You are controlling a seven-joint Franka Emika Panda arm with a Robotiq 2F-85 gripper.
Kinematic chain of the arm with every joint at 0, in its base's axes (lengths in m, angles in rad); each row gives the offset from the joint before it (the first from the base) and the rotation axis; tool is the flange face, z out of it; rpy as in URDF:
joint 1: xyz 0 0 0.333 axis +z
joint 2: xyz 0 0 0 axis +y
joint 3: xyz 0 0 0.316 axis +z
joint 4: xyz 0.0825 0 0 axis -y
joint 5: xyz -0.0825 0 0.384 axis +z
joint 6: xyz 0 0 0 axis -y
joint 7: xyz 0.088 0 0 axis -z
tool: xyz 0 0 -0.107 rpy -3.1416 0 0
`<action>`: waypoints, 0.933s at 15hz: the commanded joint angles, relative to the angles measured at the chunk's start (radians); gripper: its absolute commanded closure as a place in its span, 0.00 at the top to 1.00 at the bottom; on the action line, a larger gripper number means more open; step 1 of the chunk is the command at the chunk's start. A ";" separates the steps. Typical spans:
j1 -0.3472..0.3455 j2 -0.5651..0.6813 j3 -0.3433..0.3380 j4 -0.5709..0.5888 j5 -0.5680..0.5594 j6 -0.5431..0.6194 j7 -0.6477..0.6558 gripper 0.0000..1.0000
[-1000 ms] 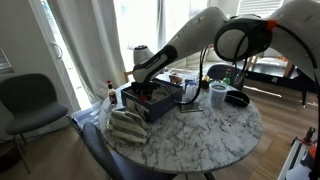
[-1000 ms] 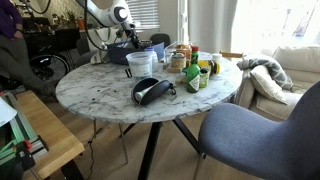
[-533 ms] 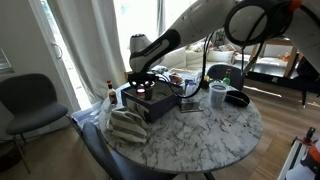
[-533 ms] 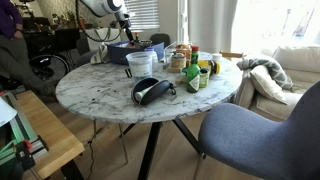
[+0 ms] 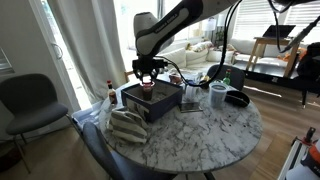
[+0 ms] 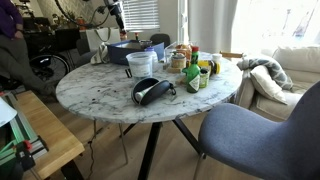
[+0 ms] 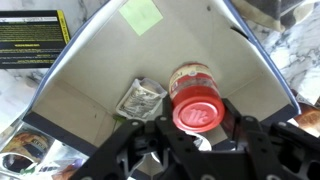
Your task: Remove the small container with the red lid from the box and put it on top of the bottle with the blue lid
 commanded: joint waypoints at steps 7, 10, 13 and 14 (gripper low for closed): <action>0.046 -0.210 -0.030 -0.233 -0.179 -0.004 0.289 0.24; 0.107 -0.332 -0.078 -0.373 -0.234 -0.031 0.506 0.24; -0.002 -0.287 0.038 -0.306 -0.227 -0.035 0.480 0.49; -0.014 -0.292 0.053 -0.305 -0.225 -0.034 0.477 0.49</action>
